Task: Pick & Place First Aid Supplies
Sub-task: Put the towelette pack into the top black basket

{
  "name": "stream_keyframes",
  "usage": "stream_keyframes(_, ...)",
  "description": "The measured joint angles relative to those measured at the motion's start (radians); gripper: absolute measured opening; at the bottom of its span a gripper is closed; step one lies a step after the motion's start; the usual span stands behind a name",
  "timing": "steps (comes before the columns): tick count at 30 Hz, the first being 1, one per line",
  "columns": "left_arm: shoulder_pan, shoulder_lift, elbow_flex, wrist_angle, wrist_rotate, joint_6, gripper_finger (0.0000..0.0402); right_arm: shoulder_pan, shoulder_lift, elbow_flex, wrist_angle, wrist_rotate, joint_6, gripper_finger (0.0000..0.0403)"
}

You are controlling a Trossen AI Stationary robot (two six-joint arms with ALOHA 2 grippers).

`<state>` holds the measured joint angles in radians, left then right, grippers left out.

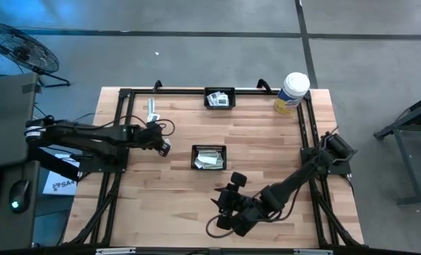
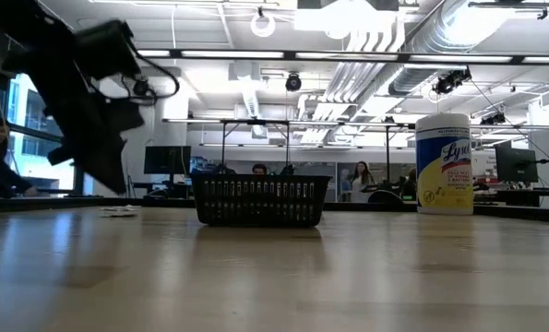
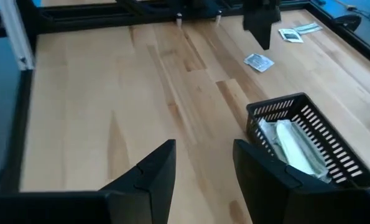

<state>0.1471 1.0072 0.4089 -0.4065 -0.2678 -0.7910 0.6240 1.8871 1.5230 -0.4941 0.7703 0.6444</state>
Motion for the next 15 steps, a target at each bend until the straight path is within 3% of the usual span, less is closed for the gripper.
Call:
stream_keyframes(5,-0.096,-0.114,0.006,-0.048,-0.010,-0.027,0.0002,-0.032,0.025,0.000,0.011,-0.004,-0.022,0.0154)
stream_keyframes(10,-0.141,-0.125,-0.019,-0.144,-0.139,-0.139,0.0003,-0.057,0.052,-0.001,0.029,-0.026,-0.056,0.0154)
stream_keyframes(15,-0.141,-0.098,-0.094,-0.040,-0.167,-0.180,0.0034,-0.075,0.058,-0.001,0.074,-0.047,-0.095,0.0154)
